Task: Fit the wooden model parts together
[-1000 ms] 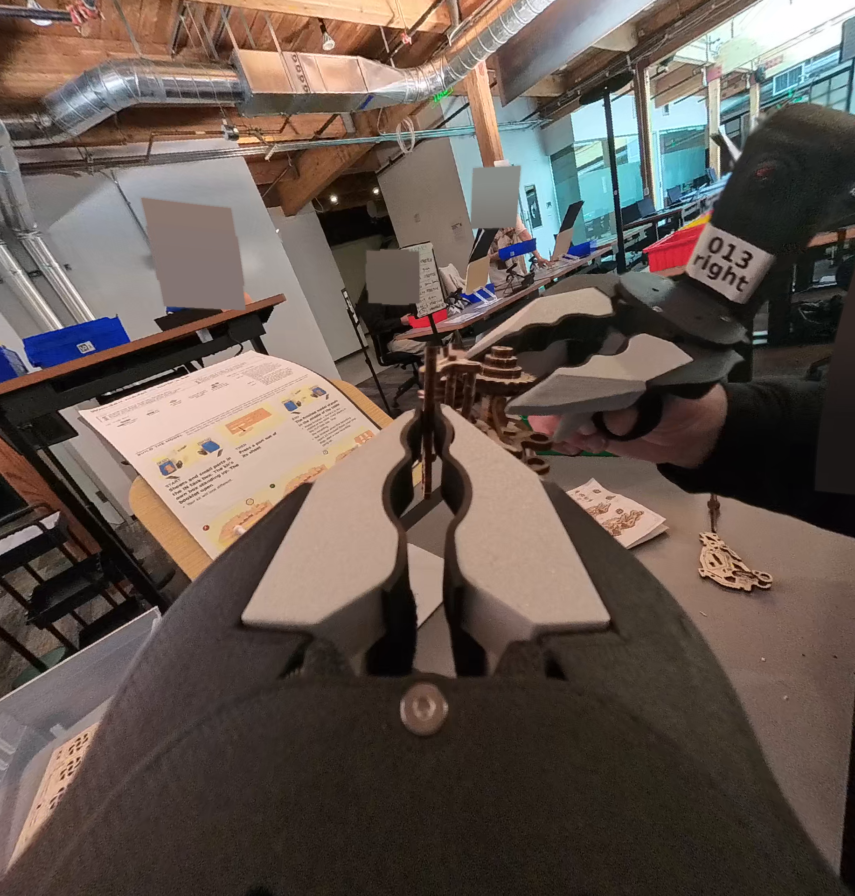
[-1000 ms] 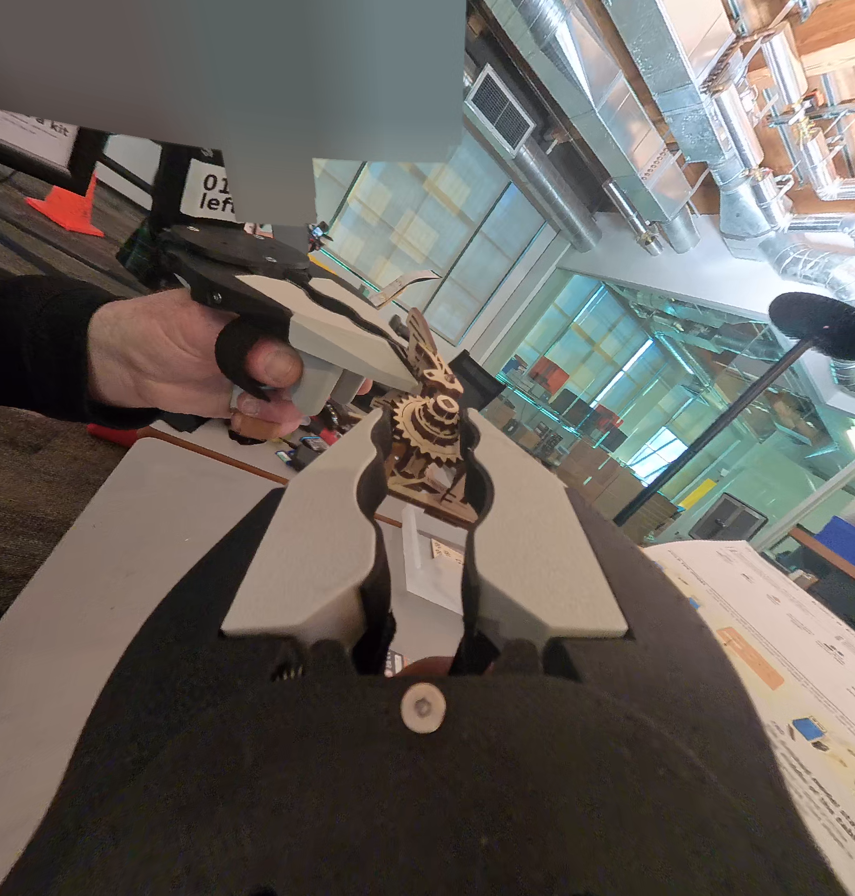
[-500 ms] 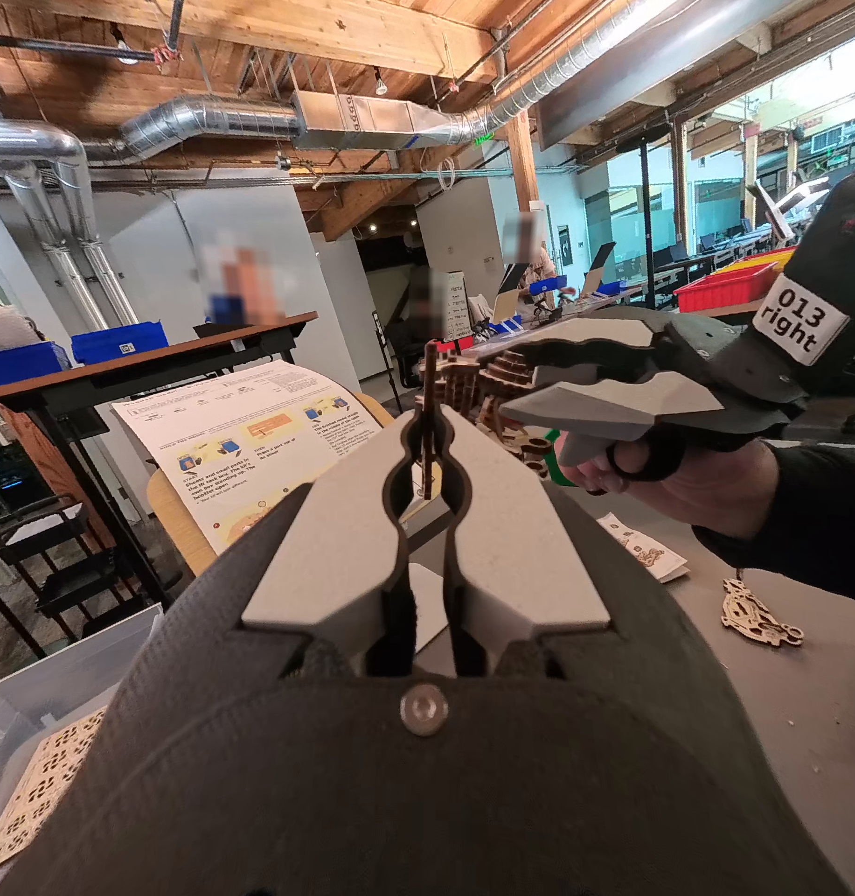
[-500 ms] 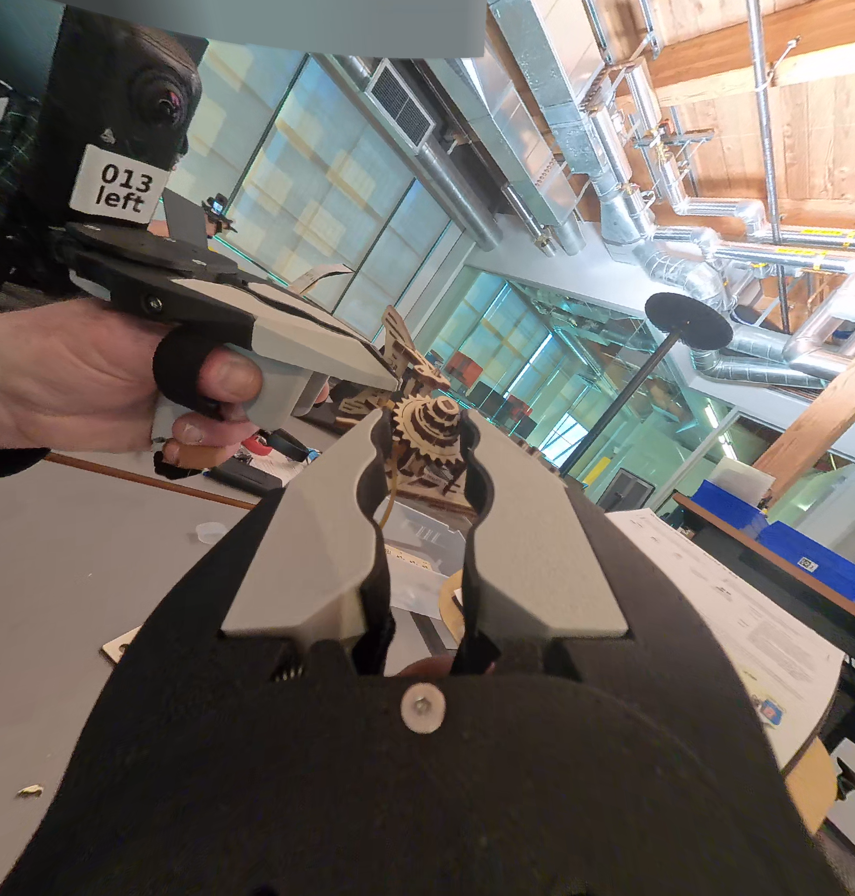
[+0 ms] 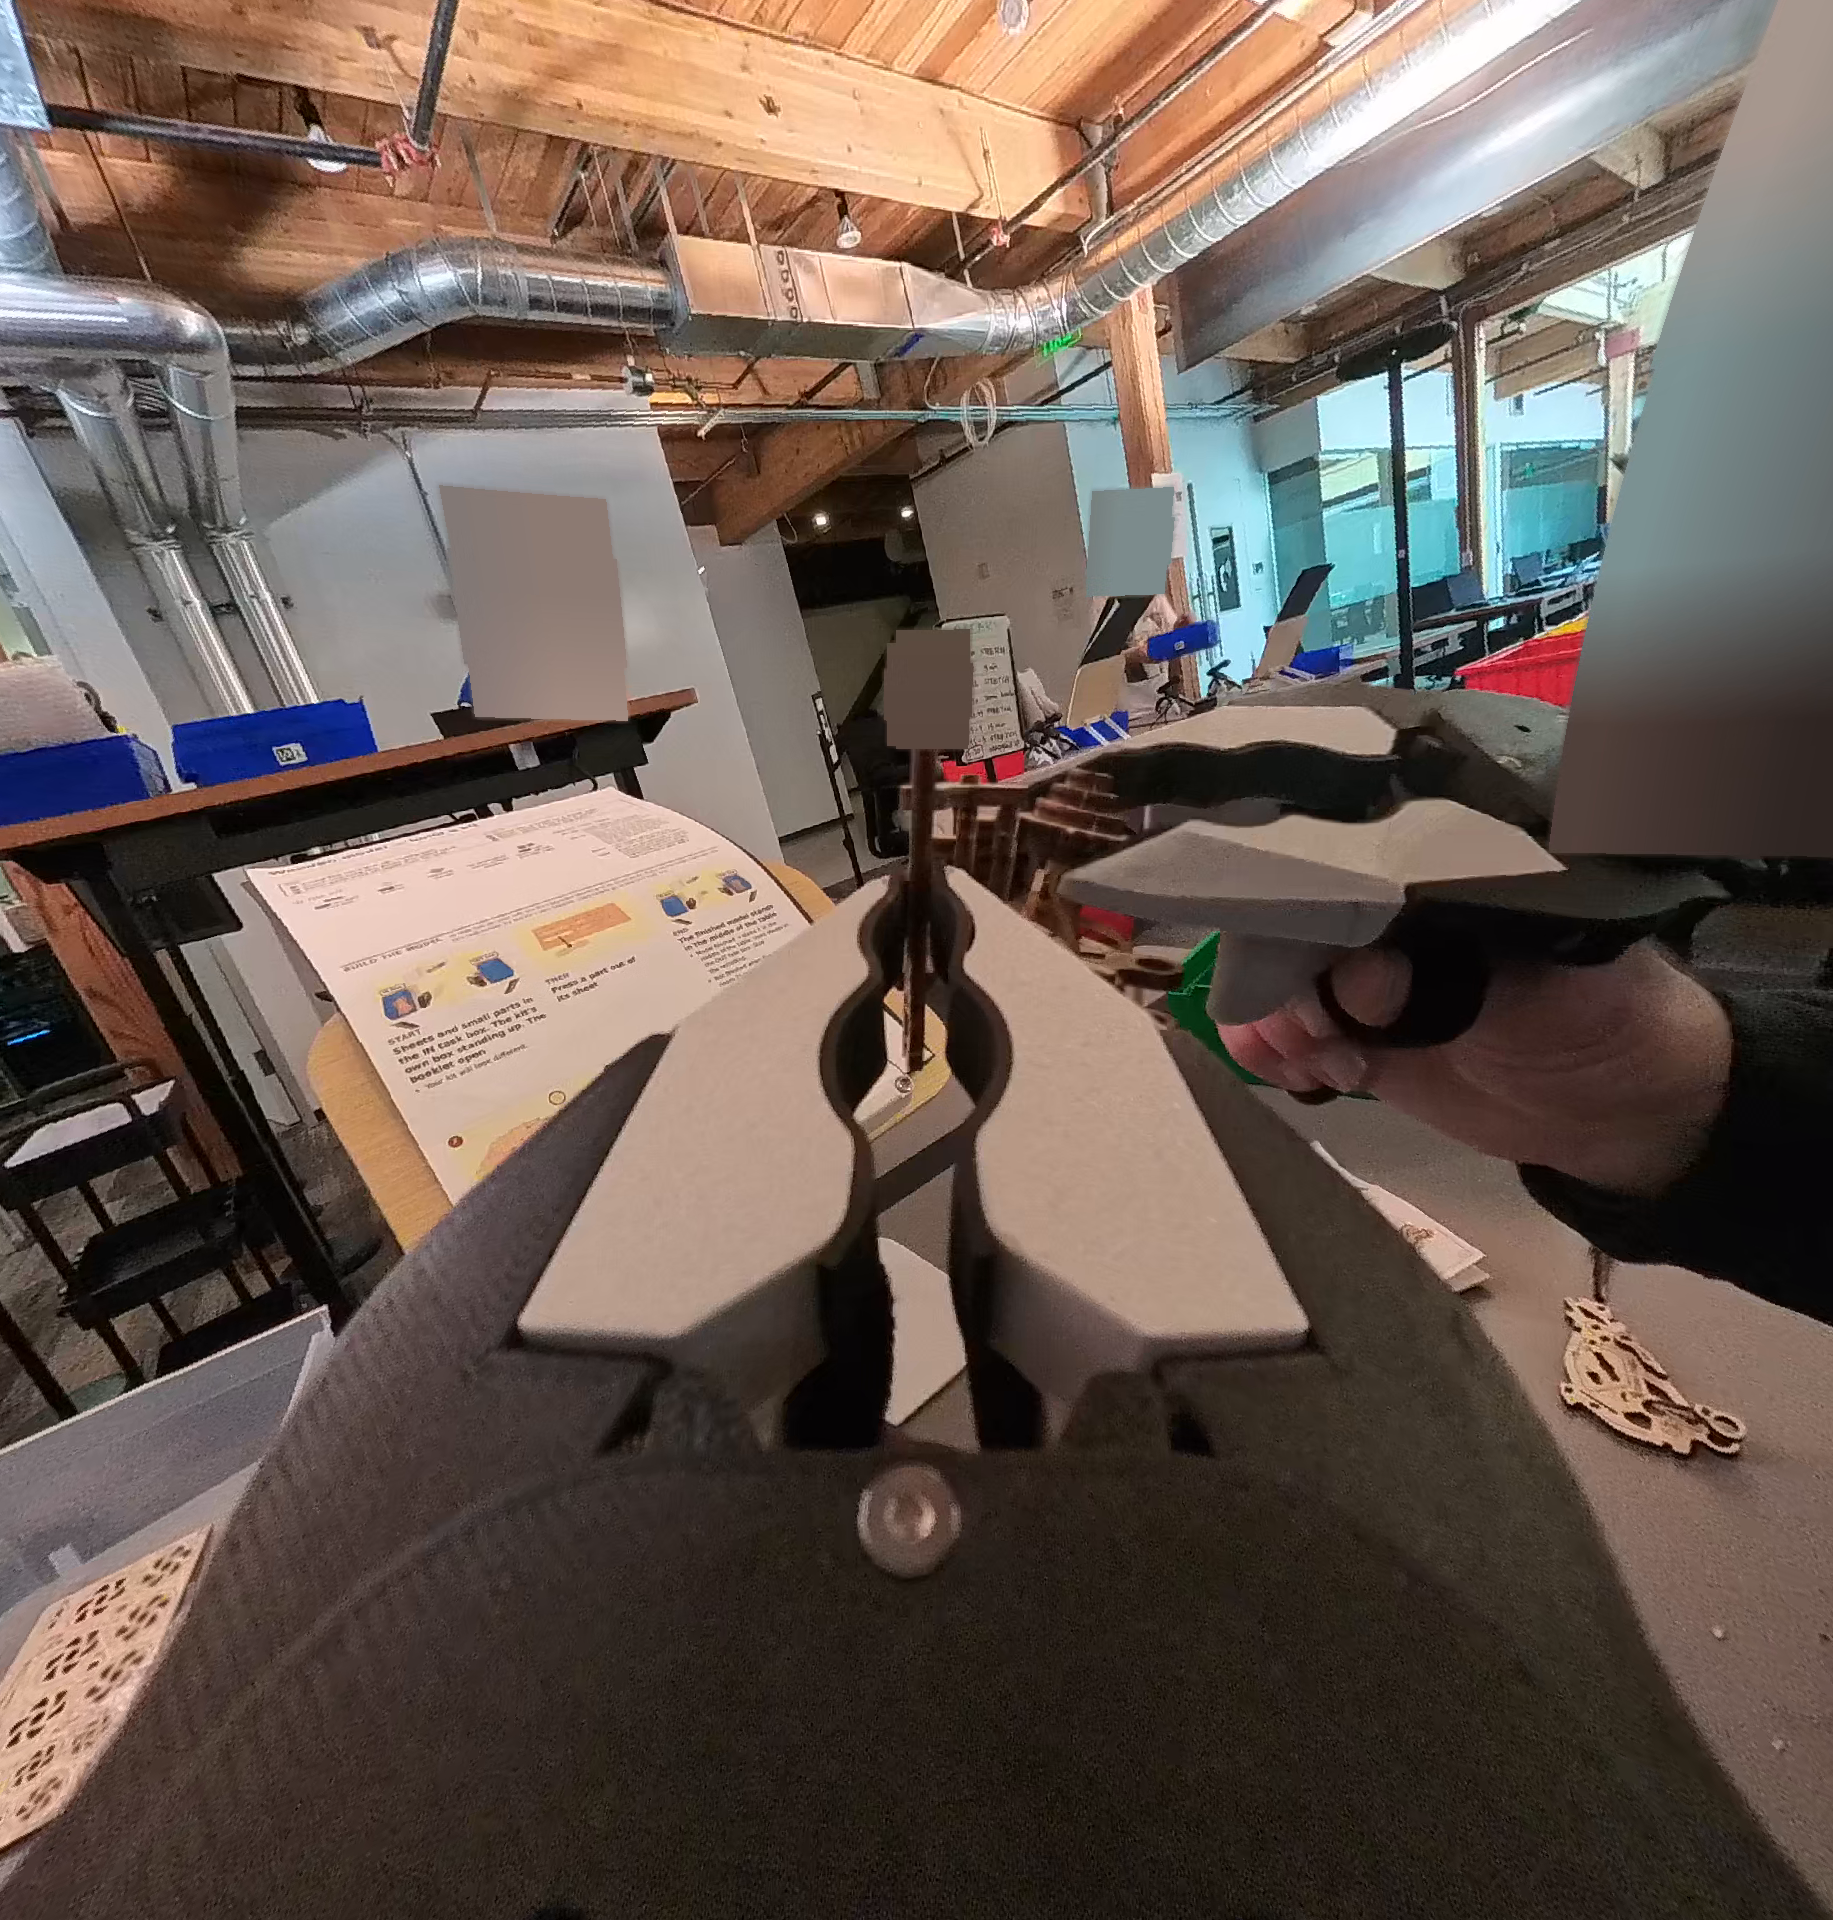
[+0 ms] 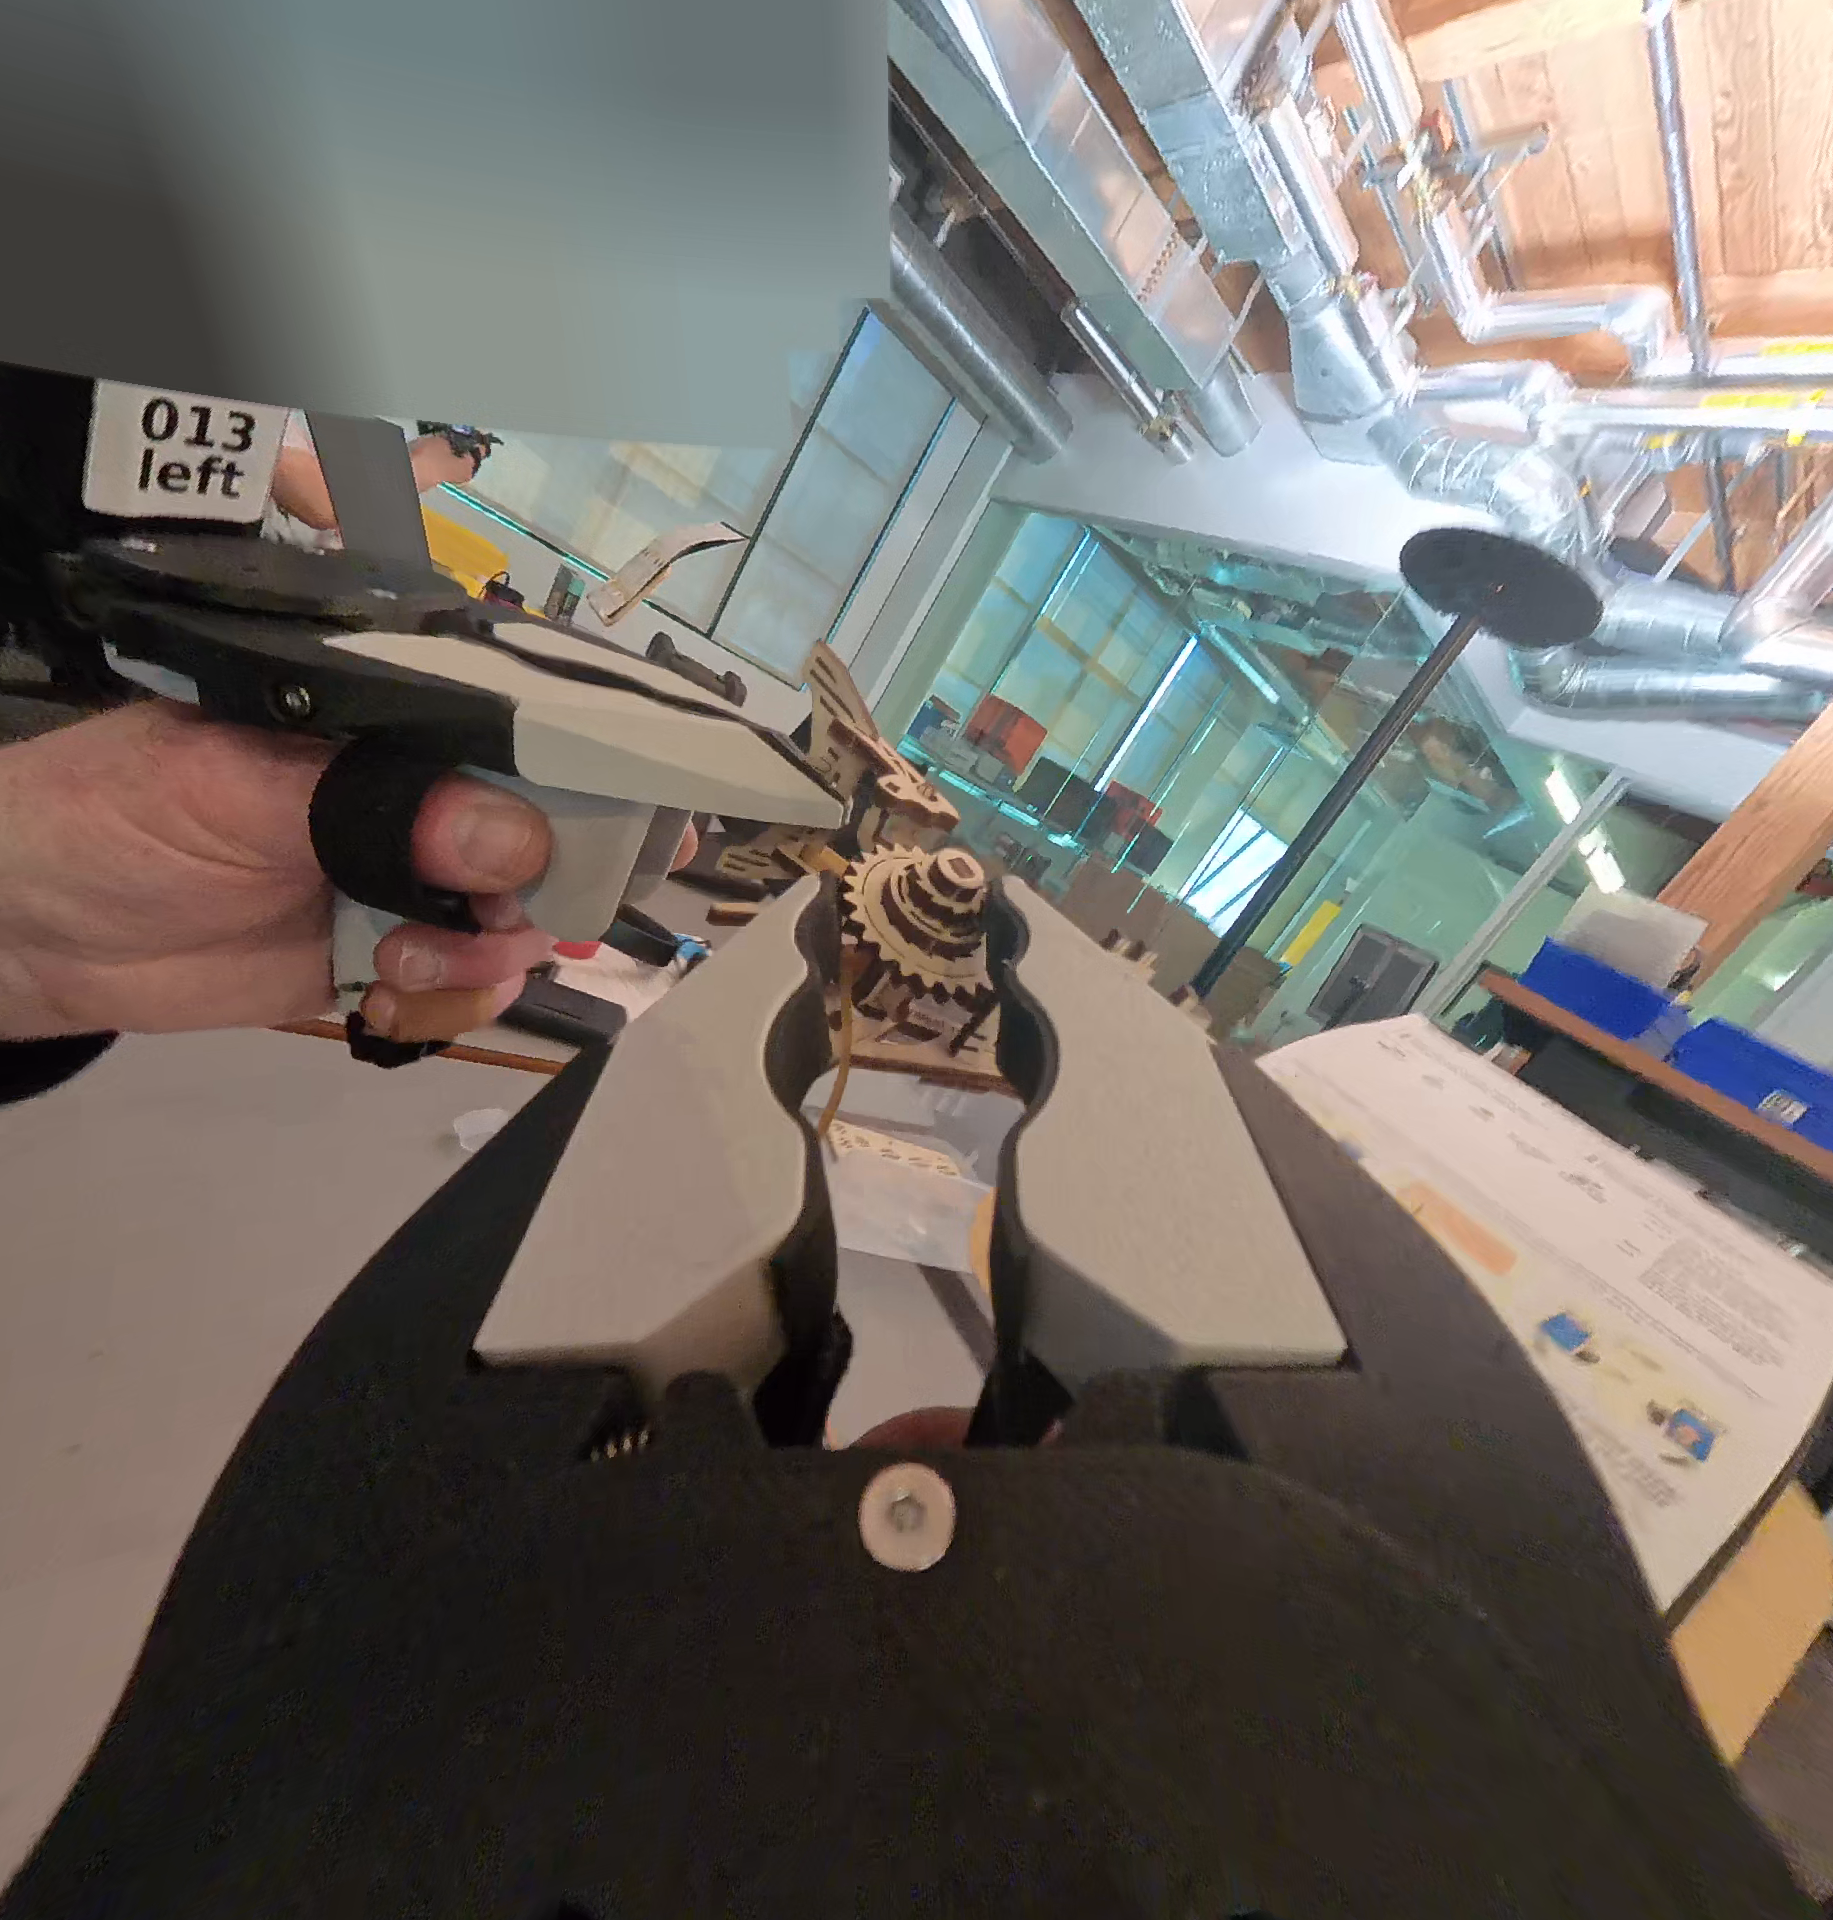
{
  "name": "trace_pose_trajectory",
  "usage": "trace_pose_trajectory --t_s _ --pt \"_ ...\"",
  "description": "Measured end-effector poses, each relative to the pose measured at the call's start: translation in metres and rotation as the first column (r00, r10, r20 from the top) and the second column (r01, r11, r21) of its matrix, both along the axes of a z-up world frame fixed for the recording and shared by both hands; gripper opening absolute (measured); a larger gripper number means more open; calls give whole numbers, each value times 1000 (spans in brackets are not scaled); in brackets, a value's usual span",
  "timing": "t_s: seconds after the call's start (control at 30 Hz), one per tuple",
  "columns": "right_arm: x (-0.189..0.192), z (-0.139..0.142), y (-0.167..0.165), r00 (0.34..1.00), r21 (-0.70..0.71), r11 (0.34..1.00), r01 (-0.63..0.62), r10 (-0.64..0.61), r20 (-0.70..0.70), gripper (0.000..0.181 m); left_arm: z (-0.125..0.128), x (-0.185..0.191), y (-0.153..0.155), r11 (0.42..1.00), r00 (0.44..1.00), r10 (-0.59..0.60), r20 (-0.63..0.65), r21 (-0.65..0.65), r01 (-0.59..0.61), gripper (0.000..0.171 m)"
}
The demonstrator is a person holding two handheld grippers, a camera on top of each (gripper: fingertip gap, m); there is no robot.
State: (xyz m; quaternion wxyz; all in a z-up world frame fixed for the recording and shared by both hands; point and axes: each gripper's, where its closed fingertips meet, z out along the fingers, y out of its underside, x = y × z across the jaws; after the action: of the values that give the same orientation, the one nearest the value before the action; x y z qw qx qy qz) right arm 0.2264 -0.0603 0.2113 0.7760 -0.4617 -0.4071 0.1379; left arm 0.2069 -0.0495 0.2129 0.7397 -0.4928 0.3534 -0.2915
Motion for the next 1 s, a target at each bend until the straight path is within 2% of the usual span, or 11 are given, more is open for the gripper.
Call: trace_pose_trajectory --t_s 0.17,0.4,1.0 --pt "1 1 1 999 -24 999 -31 31 -30 24 3 3 -1 999 1000 20 -11 34 -20 1" --pt "5 2 -5 982 -23 985 -173 170 -87 24 7 6 -4 998 999 31 -17 47 -30 1" --pt "0 -8 3 966 -161 955 -249 232 -116 24 4 4 4 999 997 -36 75 -5 36 1"
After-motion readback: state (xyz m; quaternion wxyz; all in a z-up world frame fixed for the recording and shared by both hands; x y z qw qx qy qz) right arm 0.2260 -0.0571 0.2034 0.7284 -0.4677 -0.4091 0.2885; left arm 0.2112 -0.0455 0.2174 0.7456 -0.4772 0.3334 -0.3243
